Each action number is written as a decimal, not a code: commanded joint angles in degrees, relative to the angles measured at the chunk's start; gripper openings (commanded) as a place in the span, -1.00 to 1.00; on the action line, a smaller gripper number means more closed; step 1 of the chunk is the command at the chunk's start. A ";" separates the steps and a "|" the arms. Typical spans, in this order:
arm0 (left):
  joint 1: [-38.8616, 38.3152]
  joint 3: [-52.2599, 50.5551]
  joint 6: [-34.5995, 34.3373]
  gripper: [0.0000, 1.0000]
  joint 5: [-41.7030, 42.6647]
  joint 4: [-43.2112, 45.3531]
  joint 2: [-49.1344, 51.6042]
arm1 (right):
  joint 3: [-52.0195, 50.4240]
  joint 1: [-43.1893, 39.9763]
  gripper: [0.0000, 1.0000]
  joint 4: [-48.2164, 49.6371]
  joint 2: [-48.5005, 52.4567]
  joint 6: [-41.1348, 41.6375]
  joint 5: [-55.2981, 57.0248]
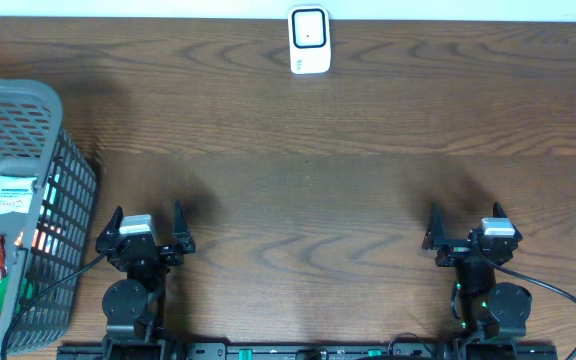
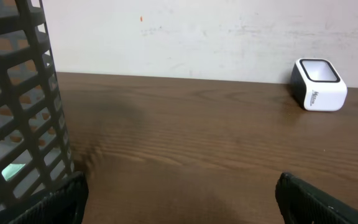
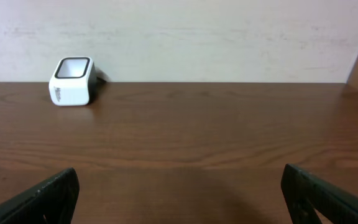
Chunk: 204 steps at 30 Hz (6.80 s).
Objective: Scan the item barcode
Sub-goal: 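Raise the left gripper and swing it toward the grey basket, then reach the left gripper down into the basket over the green-lidded jar, then grasp the green-lidded jar with the left gripper and lift it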
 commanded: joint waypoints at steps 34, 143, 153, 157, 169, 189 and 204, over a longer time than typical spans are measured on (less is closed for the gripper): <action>0.28 20.94 -6.78 0.93 32.26 -10.80 20.00 | -0.09 -0.11 0.99 -0.24 -0.24 0.74 0.17; 56.28 82.12 -46.18 0.93 -6.97 -68.32 92.76 | -0.09 -0.11 0.99 -0.24 -0.22 0.74 0.17; 56.30 69.31 -45.35 0.94 -6.95 -60.02 93.46 | -0.09 -0.11 0.98 -0.24 -0.22 0.74 0.17; 56.37 65.35 -45.40 0.94 -6.97 -57.11 93.46 | -0.09 -0.11 0.98 -0.24 -0.22 0.74 0.17; 57.24 62.60 -45.53 0.94 -6.93 -54.62 93.26 | -0.09 -0.11 0.99 -0.24 -0.22 0.74 0.17; 57.24 57.11 -45.07 0.84 -0.39 -48.59 93.35 | -0.09 -0.11 0.98 -0.24 -0.22 0.74 0.17; 57.24 81.00 -37.48 0.32 14.10 -56.19 89.42 | -0.09 -0.11 0.99 -0.24 -0.22 0.74 0.17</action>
